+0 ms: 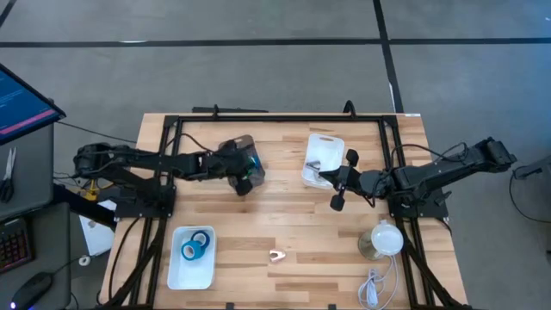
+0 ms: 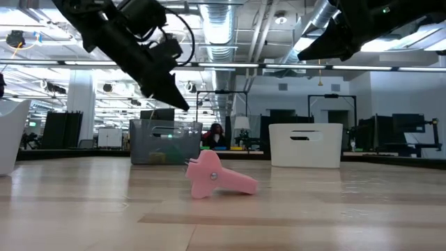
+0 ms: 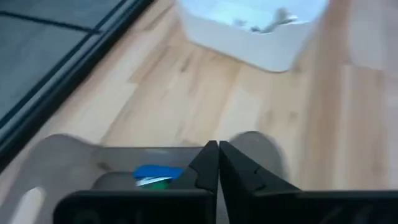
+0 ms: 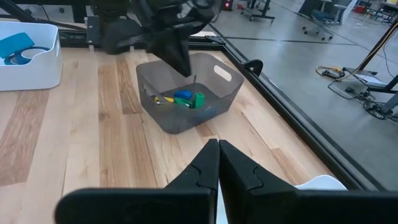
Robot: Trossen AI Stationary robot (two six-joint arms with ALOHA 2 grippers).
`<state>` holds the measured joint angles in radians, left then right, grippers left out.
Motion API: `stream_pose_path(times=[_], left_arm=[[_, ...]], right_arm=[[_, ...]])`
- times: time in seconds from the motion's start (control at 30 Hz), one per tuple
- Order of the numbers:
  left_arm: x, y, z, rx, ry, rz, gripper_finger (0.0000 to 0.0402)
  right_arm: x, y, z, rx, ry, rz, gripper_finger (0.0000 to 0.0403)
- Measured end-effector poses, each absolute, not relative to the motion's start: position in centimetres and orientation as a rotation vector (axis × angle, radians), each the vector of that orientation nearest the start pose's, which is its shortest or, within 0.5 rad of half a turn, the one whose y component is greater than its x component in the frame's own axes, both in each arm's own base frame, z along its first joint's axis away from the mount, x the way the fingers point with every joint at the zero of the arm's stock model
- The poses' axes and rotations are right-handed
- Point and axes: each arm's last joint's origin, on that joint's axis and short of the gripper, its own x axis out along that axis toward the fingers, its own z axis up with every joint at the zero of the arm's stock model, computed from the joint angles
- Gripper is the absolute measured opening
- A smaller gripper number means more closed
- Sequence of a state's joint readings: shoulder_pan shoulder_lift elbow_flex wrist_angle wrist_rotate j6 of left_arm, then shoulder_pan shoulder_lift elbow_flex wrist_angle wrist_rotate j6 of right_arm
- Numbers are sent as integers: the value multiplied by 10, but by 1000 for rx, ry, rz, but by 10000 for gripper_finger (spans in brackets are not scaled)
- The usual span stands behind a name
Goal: Pick and place Stapler, Stapler remover, tape
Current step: Put the pink stapler remover into the top white bin
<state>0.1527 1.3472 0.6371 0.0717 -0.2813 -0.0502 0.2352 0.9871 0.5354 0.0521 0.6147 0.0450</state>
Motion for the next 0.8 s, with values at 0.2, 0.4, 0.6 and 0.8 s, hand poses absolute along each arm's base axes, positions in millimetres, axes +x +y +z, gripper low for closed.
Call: stream_pose_path(times=[0.2, 0.4, 0.6, 0.8], left_arm=[[264, 5, 191, 42, 622, 290, 1], [266, -48, 205, 55, 553, 217, 1], [271, -82, 218, 33, 516, 169, 1], [293, -109, 219, 29, 531, 129, 1]], right_arm=[[204, 32, 235, -124, 359, -382, 0], [204, 32, 235, -124, 358, -382, 0], [204, 32, 235, -124, 358, -382, 0], [204, 32, 235, -124, 359, -382, 0]])
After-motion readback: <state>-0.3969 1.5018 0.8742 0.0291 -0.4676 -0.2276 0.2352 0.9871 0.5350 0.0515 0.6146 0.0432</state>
